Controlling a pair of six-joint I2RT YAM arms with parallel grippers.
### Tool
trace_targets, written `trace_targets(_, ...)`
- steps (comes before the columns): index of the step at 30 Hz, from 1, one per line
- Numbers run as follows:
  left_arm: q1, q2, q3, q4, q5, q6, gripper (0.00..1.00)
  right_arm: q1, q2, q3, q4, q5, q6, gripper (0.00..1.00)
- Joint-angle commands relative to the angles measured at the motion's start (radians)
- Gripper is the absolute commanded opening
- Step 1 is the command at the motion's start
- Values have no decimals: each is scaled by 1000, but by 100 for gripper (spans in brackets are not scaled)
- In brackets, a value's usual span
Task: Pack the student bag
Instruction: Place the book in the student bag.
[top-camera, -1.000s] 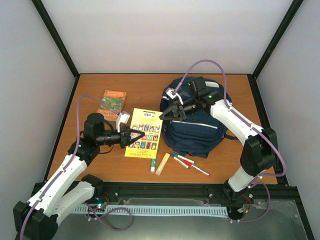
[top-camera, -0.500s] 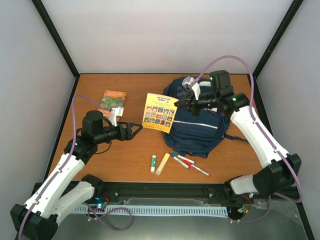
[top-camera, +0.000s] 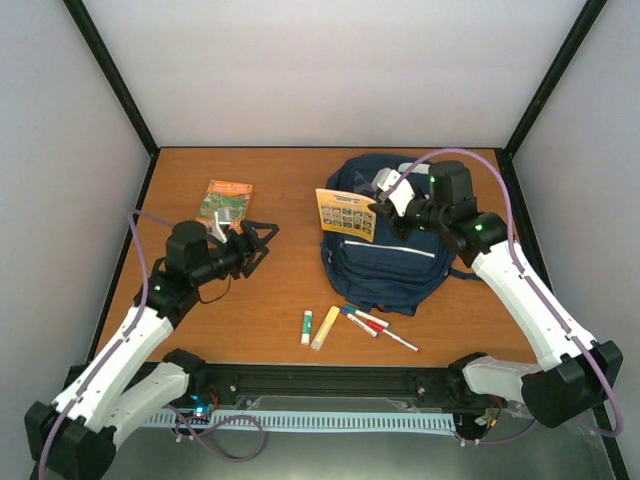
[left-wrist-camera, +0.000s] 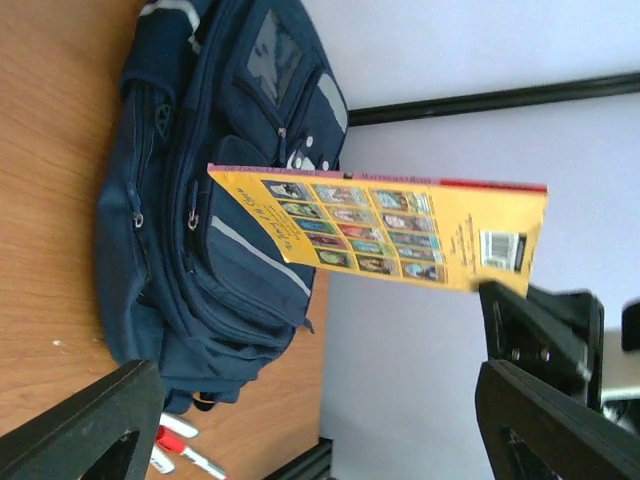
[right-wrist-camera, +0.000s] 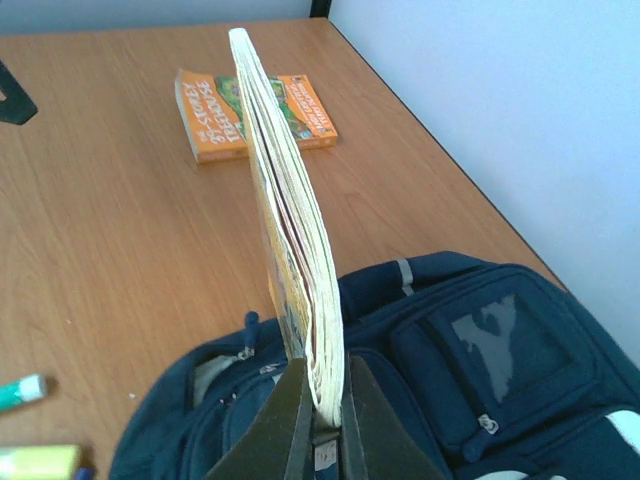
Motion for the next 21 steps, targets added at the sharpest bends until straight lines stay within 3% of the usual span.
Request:
trace_targets(1,-7,98,16,147,55,-222,88,38,-45,-29,68,96,-116,3)
trace_targets(9,-7,323,103,239,148,-342,80,130,-52,-38,19,124,-245,3)
trace_targets(16,-10,462,123,421,234,-478,79,191,-48,-59,19,152,-268,3)
trace_targets(21,-29,524,168,446,287,-518,78,224,-32,-76,51,207,-271,3)
